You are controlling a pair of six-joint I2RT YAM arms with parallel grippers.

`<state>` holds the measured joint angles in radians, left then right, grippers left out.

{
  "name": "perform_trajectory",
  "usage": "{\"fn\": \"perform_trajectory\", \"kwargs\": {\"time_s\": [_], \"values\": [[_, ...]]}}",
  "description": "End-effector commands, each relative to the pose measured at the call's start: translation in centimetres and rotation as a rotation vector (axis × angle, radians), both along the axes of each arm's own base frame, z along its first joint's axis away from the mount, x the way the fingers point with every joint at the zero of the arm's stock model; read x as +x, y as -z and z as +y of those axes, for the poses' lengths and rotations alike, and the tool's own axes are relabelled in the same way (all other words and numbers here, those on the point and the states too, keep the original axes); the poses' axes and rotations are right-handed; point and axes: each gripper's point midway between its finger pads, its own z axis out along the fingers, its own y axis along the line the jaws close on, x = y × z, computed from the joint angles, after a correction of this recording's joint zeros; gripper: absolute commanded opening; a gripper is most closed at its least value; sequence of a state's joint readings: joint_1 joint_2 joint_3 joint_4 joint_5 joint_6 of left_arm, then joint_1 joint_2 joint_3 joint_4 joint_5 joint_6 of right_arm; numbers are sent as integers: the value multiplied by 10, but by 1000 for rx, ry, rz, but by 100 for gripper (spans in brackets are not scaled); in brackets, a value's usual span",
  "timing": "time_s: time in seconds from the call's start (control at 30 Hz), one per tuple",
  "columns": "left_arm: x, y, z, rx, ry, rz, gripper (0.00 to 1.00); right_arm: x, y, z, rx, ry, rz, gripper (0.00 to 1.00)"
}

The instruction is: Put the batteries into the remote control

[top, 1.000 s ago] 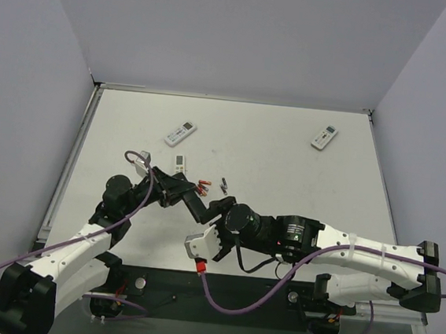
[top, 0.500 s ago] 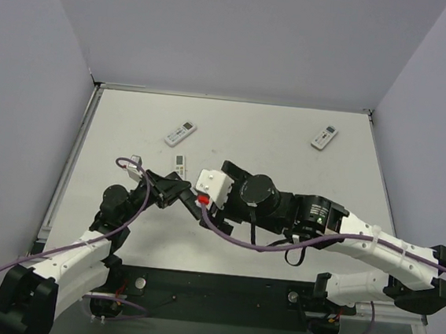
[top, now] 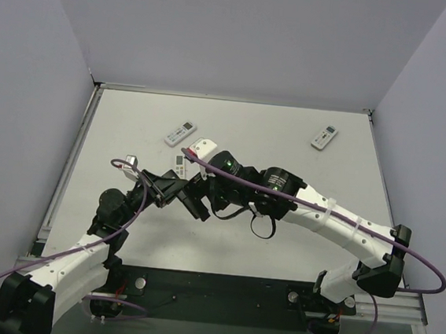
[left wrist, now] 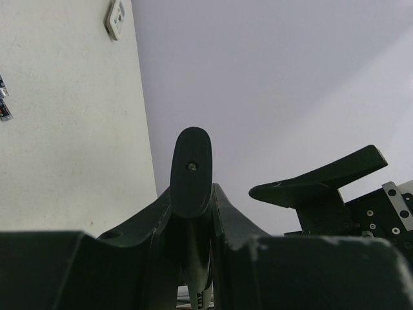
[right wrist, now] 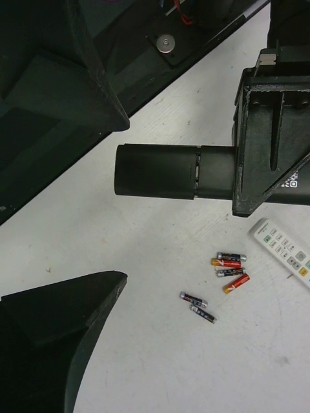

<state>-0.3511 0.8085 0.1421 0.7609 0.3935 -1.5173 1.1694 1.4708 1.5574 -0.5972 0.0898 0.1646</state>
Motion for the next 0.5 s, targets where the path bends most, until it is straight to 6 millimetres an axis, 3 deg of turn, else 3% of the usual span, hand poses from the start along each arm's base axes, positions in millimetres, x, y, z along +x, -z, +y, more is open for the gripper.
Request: {"fn": "perform_trajectory", "kwargs": {"time_s": [0.0, 0.47], "values": [[0, -24, 5, -25, -27, -105, 0, -3, -1, 5, 5, 46, 69, 84], [0, -22, 5, -20, -34, -96, 0, -1, 28, 26, -58, 14, 118, 70]]}}
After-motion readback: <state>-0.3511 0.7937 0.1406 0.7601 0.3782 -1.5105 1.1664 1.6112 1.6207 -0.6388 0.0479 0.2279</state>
